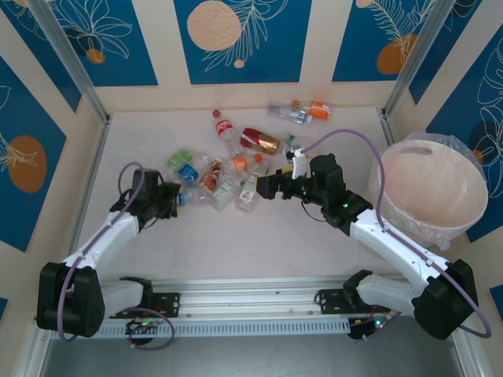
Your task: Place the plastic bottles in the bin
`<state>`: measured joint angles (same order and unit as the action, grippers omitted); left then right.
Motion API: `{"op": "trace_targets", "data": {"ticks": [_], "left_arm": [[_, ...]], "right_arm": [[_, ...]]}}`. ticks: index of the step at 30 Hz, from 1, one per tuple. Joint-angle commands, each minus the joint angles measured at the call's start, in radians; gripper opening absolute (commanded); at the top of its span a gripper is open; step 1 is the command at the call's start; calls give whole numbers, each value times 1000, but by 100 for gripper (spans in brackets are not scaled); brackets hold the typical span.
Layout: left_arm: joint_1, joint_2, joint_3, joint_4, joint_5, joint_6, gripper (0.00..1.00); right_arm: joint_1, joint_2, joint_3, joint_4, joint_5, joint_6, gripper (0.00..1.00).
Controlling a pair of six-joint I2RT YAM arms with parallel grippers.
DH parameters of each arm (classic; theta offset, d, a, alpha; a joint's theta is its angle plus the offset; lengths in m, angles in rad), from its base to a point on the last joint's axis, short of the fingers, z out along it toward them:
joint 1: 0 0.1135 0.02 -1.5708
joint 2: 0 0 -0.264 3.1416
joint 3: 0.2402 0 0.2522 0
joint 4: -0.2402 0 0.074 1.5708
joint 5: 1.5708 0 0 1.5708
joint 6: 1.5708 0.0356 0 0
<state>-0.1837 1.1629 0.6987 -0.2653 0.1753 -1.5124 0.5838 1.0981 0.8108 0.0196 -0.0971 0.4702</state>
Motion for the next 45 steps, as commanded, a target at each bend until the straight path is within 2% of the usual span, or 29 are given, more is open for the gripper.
{"op": "trace_targets", "data": {"ticks": [1,3,6,10,15,19,25,27,29,33,34,35,37,38,39,45], "left_arm": [[-76,20,146,37,101,246,27],[-131,50,200,89,151,302,27],[-187,98,247,170,227,313,26],[-225,130,278,190,236,312,25],[-238,133,276,227,261,291,28],[-237,122,261,255,268,281,29],[-239,126,257,265,271,274,30],[-239,134,257,265,275,273,31],[-239,140,260,267,281,270,32],[-240,152,259,284,293,266,35],[-239,154,260,286,297,267,37],[-239,153,260,287,298,270,48],[-238,146,261,282,292,285,83],[-237,138,260,277,280,295,96],[-237,130,257,277,268,305,100],[-237,42,200,355,205,348,100]], "right_arm": [[11,37,-5,104,-228,20,100],[20,64,13,107,-250,22,100],[44,92,31,116,-214,23,99],[88,110,21,190,-156,-13,100],[152,151,-2,296,42,-108,100],[163,209,31,290,163,-128,99],[166,266,64,301,141,-157,100],[166,271,61,335,142,-142,94],[166,268,48,369,157,-118,81],[166,263,40,397,138,-109,68],[166,259,45,382,142,-110,65],[166,253,47,367,154,-108,61],[161,235,52,322,186,-104,57],[156,222,57,291,198,-105,56],[148,209,61,255,208,-104,55],[90,81,112,-76,255,-133,51]]}}
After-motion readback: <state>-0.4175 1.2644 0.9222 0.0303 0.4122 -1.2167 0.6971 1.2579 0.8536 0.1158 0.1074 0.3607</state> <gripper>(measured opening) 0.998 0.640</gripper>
